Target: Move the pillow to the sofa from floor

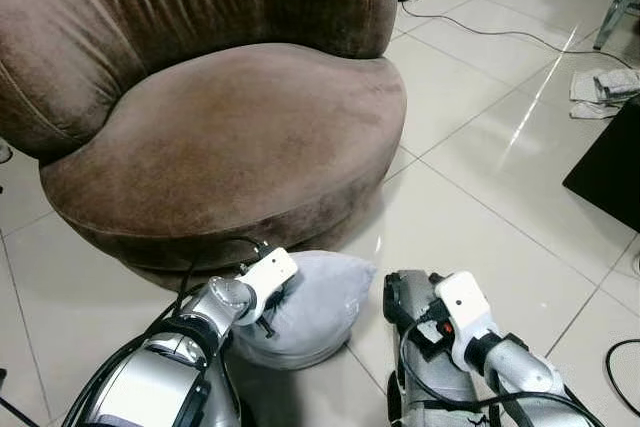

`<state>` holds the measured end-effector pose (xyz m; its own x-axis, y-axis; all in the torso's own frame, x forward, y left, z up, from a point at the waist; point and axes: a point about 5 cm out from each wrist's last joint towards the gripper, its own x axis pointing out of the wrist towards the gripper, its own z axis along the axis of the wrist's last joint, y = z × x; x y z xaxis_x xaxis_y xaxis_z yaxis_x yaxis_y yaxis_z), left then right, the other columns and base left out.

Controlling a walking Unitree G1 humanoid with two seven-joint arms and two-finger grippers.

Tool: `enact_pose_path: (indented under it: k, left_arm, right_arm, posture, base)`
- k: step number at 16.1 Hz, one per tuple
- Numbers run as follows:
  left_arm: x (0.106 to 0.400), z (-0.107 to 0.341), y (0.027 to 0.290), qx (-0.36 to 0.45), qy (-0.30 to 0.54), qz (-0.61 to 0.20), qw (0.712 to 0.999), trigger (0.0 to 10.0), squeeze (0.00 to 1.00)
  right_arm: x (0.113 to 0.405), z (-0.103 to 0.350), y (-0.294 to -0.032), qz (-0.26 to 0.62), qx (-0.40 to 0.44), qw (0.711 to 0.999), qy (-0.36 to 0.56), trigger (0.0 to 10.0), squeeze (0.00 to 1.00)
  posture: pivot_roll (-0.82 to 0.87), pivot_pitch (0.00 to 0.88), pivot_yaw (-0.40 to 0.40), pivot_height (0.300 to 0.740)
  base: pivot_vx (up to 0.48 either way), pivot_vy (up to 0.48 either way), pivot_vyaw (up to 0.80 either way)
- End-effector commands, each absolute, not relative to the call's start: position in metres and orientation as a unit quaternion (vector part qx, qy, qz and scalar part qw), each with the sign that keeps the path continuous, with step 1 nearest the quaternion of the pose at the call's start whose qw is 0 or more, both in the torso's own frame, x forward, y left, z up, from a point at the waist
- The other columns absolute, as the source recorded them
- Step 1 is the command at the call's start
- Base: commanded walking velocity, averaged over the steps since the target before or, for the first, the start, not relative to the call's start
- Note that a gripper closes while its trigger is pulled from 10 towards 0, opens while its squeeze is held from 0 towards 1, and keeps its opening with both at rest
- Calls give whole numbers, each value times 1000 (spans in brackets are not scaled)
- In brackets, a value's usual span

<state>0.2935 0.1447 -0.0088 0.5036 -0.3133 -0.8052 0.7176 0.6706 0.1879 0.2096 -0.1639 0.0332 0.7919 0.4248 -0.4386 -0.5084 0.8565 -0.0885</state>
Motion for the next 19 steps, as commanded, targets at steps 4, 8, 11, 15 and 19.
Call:
enact_pose_path:
  k: [4, 8, 11, 15, 19]
  left_arm:
    - [301, -4, 145, 234, 370, -247, 865, 10000, 0]
    - [333, 31, 140, 91, 273, -150, 946, 10000, 0]
    - [350, 56, 136, 76, 214, -147, 963, 10000, 0]
    - [367, 87, 137, 46, 135, -125, 982, 10000, 0]
    - [375, 111, 133, 40, 65, -115, 990, 10000, 0]
  right_arm:
    - [209, 10, -161, 236, -95, 933, 255, 10000, 0]
    - [245, 8, -141, 237, -85, 939, 233, 10000, 0]
    - [266, 10, -126, 243, -82, 941, 222, 10000, 0]
    - [290, 15, -113, 249, -85, 942, 210, 10000, 0]
    - [299, 17, -110, 253, -91, 941, 206, 10000, 0]
  posture:
    - [-309, 48, 95, 425]
    - [-228, 0, 112, 425]
    - [-166, 0, 109, 425]
    - [-110, 0, 94, 425]
    - [-82, 0, 82, 425]
  base:
    - [0, 0, 0]
    - [0, 0, 0]
    - [0, 0, 0]
    - [0, 0, 0]
    - [0, 0, 0]
